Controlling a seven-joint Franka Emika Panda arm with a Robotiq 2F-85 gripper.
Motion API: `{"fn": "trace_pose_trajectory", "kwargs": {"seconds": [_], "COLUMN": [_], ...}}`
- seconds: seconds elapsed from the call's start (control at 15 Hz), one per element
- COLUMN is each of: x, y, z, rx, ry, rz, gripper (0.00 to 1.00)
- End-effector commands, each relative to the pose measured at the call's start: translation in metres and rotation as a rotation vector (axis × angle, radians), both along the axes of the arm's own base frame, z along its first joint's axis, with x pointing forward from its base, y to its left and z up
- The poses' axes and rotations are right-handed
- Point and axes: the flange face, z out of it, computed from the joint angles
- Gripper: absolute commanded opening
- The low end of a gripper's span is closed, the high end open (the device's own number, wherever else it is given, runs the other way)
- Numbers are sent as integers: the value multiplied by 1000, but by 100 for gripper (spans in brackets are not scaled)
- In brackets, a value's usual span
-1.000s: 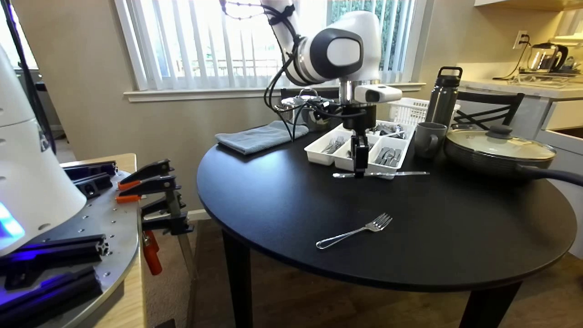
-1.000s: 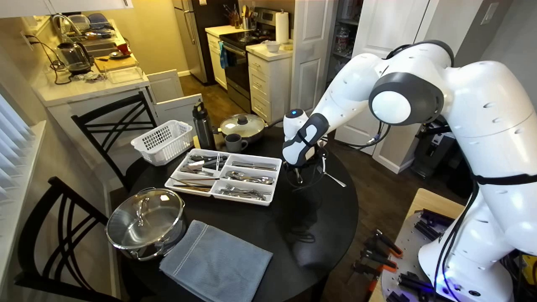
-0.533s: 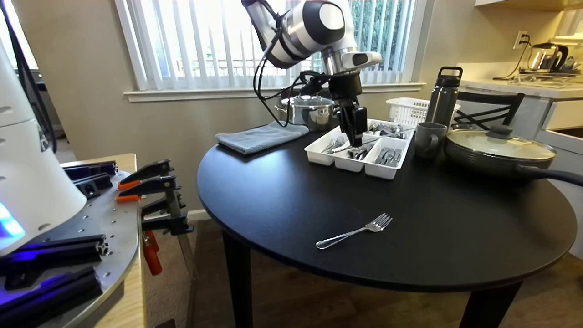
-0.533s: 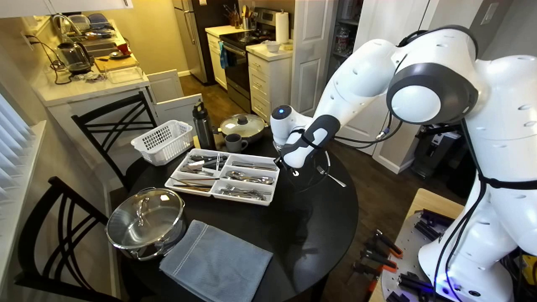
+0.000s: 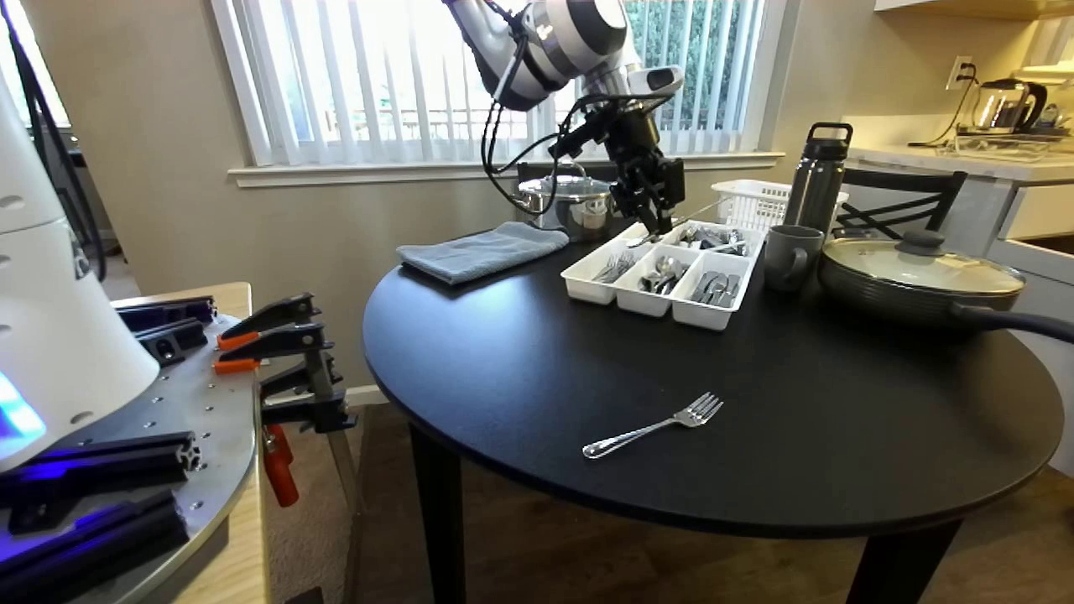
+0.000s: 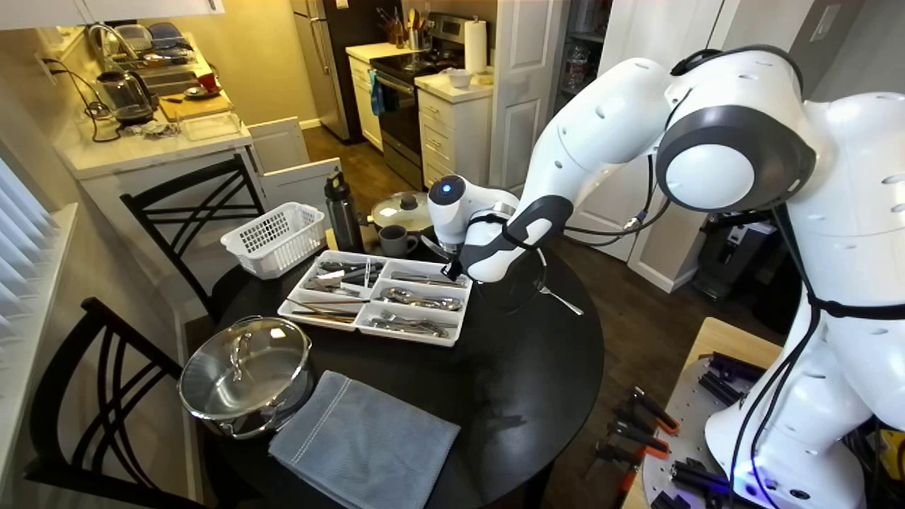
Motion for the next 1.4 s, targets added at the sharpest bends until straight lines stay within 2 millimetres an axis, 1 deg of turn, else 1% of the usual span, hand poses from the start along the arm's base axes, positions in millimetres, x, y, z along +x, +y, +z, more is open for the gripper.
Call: {"fn": "trace_pose_trajectory", "kwargs": {"seconds": [0.0,0.13,0.33,0.53,0.73,1.07,1.33], "x": [20,33,51,65,76,92,105], "y": [-18,-30,-49,-61,-65,-67,-59], "z": [4,-2,-16,-30,-37,-39,-46], "rx": [-20,-7,11,6,-8,-26,-29], "ry": [46,68,105,150,173,192,205], "rz": [156,231,332,421,483,533,562], "gripper": [6,6,6,6,6,6,6]}}
